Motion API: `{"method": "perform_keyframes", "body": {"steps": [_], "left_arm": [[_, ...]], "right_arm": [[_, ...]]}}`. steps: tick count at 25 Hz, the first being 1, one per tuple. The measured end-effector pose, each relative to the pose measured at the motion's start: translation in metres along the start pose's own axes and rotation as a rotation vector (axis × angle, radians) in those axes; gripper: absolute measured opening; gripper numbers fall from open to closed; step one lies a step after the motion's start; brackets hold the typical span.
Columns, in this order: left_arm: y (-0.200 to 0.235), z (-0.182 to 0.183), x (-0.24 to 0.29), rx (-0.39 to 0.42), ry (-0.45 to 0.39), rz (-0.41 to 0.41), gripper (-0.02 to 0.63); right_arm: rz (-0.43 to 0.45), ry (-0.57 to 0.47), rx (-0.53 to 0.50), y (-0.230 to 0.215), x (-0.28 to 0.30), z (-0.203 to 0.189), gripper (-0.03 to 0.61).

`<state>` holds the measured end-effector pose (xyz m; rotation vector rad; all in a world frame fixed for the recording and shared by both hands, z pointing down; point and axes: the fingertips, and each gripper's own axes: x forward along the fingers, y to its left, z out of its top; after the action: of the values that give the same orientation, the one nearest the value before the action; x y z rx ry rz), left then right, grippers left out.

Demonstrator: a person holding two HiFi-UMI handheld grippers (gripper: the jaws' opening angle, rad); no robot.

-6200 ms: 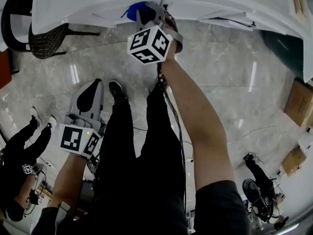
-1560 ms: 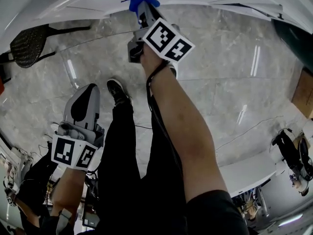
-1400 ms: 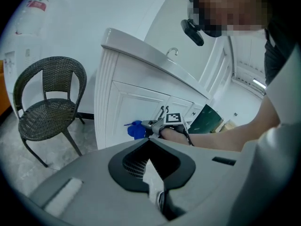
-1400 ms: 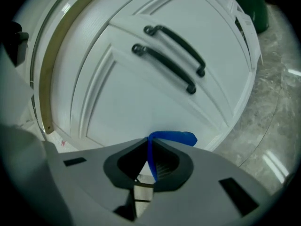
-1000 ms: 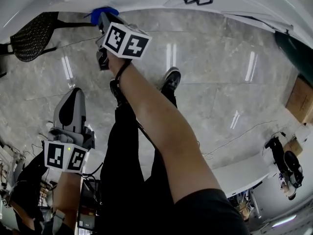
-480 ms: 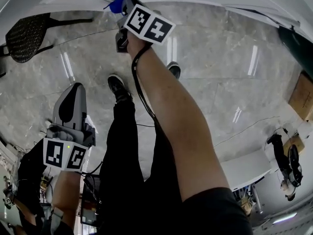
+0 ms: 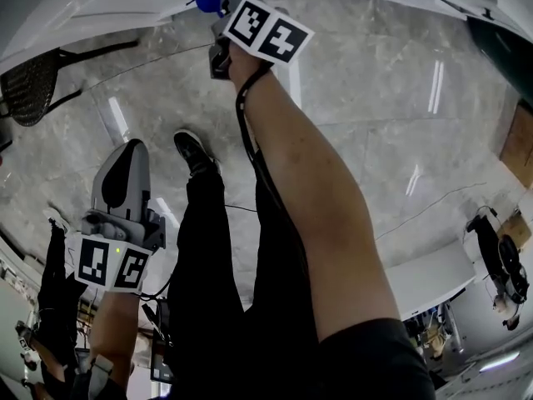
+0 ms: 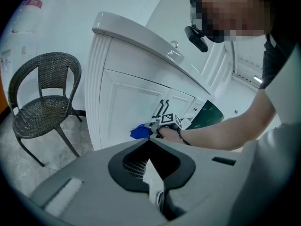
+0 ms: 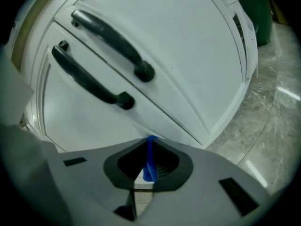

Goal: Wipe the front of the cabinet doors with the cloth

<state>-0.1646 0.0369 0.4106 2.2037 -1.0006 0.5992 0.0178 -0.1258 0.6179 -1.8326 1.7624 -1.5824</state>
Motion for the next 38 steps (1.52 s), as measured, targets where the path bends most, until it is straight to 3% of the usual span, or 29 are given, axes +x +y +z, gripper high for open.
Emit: {"method": "perform_keyframes", "body": {"steps": [6,12,16,23,29,33,38], "left_arm": [[-0.024,0.003,0.009,0.01,0.001,-0.027,-0.002],[-0.026,0.007,0.006,0.008,-0.014,-0.036,-0.002],[-0.014,0.005,-0.007,-0.009,-0.025,-0.033,-0.002],[0.034,0.0,-0.035,-0.042,-0.053,-0.002,-0.002],[0.062,-0.018,-0.046,-0.021,-0.038,0.0,-0.002],[0.07,-0.029,-0.047,-0.025,-0.023,0.016,-0.002],[0.056,-0.035,-0.03,-0.035,-0.003,0.013,-0.002]], "right_arm": [[-0.068,-0.055,0.056,-0.043,-0.024,0.023,0.029],[-0.081,-0.063,0.026,-0.047,-0.039,0.033,0.029],[-0.051,-0.018,0.021,-0.02,-0.028,-0.002,0.029],[0.073,0.031,0.136,0.067,0.023,-0.092,0.029],[0.128,0.18,-0.02,0.112,0.07,-0.165,0.029],[0.133,0.208,-0.047,0.11,0.097,-0.176,0.029],[0.119,0.185,-0.047,0.081,0.1,-0.148,0.029]]}}
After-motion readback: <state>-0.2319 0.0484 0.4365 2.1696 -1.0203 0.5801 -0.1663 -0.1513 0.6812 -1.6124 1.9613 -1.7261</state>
